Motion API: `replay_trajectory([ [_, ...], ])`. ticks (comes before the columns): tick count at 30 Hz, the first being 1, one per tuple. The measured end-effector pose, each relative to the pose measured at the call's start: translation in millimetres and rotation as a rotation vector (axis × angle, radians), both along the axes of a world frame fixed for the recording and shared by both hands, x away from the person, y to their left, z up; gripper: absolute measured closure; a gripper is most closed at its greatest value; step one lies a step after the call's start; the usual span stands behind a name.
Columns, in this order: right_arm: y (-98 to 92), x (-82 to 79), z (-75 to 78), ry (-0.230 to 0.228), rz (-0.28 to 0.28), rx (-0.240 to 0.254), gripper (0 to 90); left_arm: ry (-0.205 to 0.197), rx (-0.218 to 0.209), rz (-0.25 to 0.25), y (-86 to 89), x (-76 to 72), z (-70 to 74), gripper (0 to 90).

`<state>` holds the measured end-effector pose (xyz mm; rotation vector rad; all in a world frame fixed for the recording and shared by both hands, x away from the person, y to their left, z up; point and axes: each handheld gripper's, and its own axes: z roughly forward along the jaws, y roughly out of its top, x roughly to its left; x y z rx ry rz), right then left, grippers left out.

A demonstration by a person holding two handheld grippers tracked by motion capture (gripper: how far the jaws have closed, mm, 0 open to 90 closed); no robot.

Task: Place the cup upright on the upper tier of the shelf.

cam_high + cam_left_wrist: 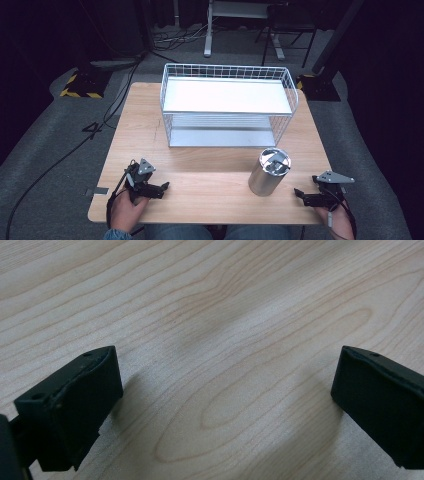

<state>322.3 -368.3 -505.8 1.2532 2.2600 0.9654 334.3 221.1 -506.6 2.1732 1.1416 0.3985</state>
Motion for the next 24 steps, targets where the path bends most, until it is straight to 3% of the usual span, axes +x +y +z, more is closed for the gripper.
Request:
replay_trajectory([
  [24,2.8,0.0,0.9,0.001,-0.021,-0.002,8.5,-0.002,-0.001,0.002,-0.2,0.1,-0.2,0.6],
])
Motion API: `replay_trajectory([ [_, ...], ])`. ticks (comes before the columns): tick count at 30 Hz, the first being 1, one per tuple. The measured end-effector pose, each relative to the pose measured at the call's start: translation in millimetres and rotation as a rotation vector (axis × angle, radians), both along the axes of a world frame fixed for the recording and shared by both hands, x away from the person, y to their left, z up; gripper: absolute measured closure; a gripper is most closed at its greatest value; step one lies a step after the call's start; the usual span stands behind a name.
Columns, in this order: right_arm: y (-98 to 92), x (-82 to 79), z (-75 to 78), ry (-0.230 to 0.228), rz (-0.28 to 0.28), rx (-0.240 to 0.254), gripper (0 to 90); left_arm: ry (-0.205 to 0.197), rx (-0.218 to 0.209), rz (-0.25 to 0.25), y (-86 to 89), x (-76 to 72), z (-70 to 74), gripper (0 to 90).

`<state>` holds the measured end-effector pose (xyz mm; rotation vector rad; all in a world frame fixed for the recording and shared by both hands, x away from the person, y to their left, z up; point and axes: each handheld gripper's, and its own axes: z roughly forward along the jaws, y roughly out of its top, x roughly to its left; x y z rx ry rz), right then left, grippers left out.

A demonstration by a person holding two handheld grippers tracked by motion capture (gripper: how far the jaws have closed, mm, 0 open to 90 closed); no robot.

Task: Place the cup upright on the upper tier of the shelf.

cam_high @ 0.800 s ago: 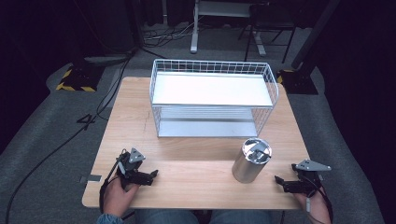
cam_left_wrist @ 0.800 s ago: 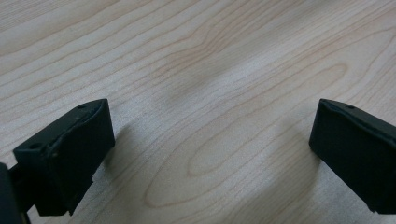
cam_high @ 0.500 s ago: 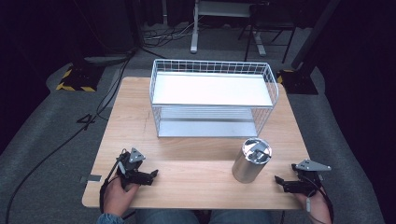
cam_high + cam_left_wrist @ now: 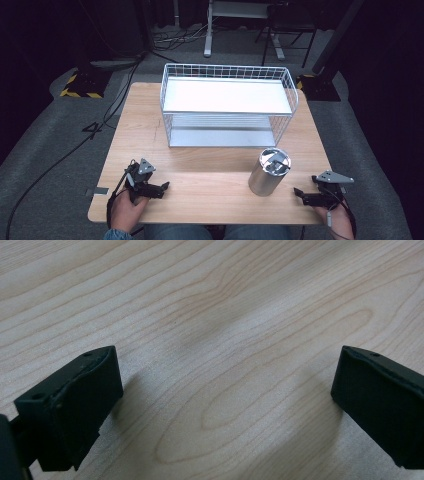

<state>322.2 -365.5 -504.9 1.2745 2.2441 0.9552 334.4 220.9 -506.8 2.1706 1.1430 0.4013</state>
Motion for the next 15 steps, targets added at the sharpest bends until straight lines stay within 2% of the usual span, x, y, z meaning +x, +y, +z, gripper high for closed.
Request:
replay_trajectory([
  [5,1.3,2.9,3.6,0.037,0.023,-0.022,8.5,0.000,0.000,0.003,0.0,-0.7,0.0,0.6],
  [7,1.5,2.1,6.3,0.048,0.021,-0.008,9.8,0.002,-0.001,0.004,0.0,-1.0,0.1,0.6],
  [10,2.1,0.9,9.6,0.045,0.022,-0.005,9.8,-0.002,0.001,0.005,0.1,-1.4,0.0,0.6],
  [15,9.5,-4.9,25.4,0.011,0.046,-0.012,9.9,-0.002,0.001,0.005,0.1,-1.4,0.0,0.6],
])
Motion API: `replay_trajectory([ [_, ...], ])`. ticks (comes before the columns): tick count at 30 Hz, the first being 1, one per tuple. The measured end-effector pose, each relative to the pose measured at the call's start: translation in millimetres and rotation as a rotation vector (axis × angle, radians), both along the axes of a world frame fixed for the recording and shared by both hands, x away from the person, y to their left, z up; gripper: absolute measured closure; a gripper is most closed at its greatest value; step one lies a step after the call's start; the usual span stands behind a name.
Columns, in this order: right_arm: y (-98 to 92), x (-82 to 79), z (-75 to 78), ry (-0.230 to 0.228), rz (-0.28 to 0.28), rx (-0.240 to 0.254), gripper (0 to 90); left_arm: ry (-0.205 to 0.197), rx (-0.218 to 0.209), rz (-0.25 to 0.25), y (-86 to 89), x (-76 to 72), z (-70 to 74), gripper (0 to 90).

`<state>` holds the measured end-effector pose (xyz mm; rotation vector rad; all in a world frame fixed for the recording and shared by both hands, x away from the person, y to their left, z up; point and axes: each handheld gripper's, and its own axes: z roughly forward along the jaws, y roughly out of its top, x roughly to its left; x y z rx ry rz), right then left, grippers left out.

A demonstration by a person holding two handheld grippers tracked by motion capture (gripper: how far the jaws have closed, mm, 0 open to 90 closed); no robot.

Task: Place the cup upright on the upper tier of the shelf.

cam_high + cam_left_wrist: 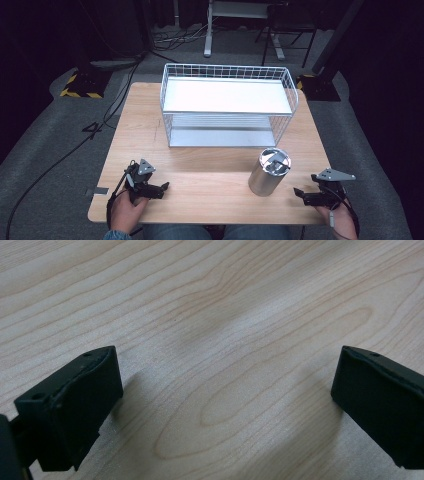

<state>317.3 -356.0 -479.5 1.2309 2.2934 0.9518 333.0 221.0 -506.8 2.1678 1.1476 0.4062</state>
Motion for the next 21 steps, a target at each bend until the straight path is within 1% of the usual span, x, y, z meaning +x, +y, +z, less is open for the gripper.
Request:
replay_trajectory([
  [4,4.7,-4.6,12.1,-0.027,0.020,0.009,10.0,0.000,0.000,0.000,0.0,0.0,0.0,0.5],
  [7,8.5,-9.2,21.2,-0.046,0.029,0.037,9.7,0.000,-0.001,0.000,-0.1,0.0,0.0,0.6],
  [8,10.1,-11.2,25.7,-0.057,0.036,0.059,9.3,0.000,0.000,0.000,0.0,0.0,0.0,0.6],
  [11,12.7,-13.3,30.7,-0.065,0.044,0.075,8.0,0.000,0.000,0.000,0.0,0.0,0.0,0.6],
  [15,19.7,-19.1,41.6,-0.097,0.070,0.104,7.7,0.000,0.000,0.000,0.0,0.0,0.0,0.6],
  [19,25.5,-24.0,50.7,-0.118,0.089,0.130,2.4,0.000,-0.001,0.000,-0.1,0.0,0.0,0.5],
  [21,27.5,-26.2,54.9,-0.125,0.089,0.139,0.3,0.000,0.000,0.000,0.0,0.0,0.0,0.6],
])
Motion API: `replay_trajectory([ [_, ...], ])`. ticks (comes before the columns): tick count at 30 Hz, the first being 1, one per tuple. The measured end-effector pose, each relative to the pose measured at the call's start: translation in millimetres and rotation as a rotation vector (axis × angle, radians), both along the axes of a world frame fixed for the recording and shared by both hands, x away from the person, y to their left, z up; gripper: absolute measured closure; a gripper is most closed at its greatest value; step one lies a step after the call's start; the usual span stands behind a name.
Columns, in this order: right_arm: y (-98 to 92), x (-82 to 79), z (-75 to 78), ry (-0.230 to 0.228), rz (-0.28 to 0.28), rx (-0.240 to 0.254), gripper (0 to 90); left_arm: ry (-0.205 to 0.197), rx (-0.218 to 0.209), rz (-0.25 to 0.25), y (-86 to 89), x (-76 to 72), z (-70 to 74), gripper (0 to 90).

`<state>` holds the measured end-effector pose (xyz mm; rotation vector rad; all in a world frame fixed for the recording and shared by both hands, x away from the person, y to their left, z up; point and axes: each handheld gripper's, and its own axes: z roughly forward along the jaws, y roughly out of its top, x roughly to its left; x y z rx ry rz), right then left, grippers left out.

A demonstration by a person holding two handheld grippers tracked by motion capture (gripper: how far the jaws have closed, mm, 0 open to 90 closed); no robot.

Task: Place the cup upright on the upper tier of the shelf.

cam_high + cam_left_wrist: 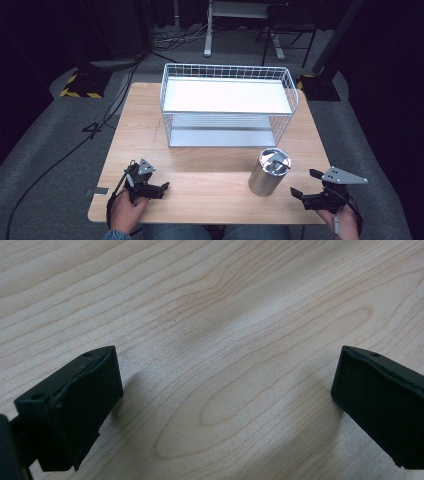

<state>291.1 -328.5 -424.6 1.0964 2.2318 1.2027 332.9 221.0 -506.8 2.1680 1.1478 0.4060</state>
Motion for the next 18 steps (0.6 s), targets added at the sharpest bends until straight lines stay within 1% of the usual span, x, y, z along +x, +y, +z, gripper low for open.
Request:
replay_trajectory([
  [6,5.2,-4.9,8.5,-0.022,0.017,0.029,0.0,0.000,0.000,0.000,0.0,0.0,0.0,0.6],
  [12,10.1,-5.3,9.4,-0.020,0.032,0.047,0.0,0.000,0.000,0.000,0.0,0.0,0.0,0.6],
  [18,17.2,-3.3,9.9,-0.027,0.052,0.051,0.0,0.000,0.000,0.000,0.0,0.0,0.0,0.5],
])
